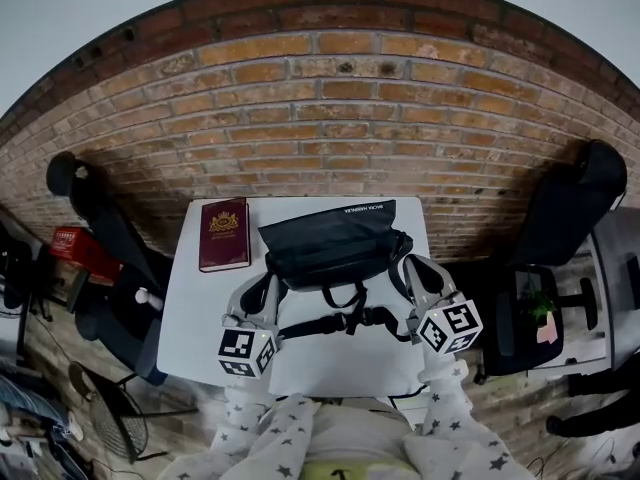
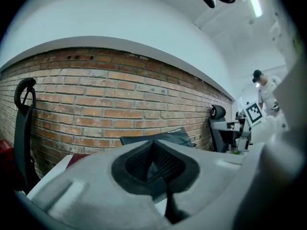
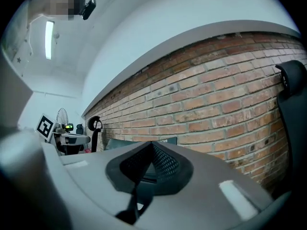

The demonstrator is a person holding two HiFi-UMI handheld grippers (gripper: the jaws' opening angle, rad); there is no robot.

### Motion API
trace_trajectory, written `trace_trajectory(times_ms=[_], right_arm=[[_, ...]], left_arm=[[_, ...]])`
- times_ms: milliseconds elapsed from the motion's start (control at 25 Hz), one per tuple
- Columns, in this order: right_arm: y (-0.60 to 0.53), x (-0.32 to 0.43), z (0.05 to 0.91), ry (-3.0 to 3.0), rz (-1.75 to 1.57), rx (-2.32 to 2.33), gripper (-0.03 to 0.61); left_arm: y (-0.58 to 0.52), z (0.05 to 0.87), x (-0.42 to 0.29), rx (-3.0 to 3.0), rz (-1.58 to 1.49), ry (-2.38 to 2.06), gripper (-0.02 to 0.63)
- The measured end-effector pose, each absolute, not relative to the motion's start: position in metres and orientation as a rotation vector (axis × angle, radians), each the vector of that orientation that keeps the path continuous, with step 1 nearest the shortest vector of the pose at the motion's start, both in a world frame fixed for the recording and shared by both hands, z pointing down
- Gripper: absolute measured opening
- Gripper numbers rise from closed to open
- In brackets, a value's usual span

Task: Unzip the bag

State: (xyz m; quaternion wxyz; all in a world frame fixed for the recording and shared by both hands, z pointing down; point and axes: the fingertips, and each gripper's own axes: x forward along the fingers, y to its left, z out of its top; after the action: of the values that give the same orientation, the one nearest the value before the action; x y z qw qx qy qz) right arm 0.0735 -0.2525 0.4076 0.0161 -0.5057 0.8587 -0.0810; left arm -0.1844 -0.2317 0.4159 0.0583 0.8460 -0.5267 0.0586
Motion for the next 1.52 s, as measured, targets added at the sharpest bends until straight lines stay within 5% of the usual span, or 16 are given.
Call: trace_trajectory(times_ms=[560, 1520], right_arm=[[-0.230, 0.073, 0.338, 2.592, -0.081, -1.559, 0.003], [-0.221, 0.088, 0.335, 2.536, -0.041, -1.655, 0.003]], left_arm=[[-0.217, 0.363, -0.191, 2.620, 0.113, -1.676, -0.002], [-0.212, 0.349, -0.203, 2.605, 0.112, -1.748, -0.002]])
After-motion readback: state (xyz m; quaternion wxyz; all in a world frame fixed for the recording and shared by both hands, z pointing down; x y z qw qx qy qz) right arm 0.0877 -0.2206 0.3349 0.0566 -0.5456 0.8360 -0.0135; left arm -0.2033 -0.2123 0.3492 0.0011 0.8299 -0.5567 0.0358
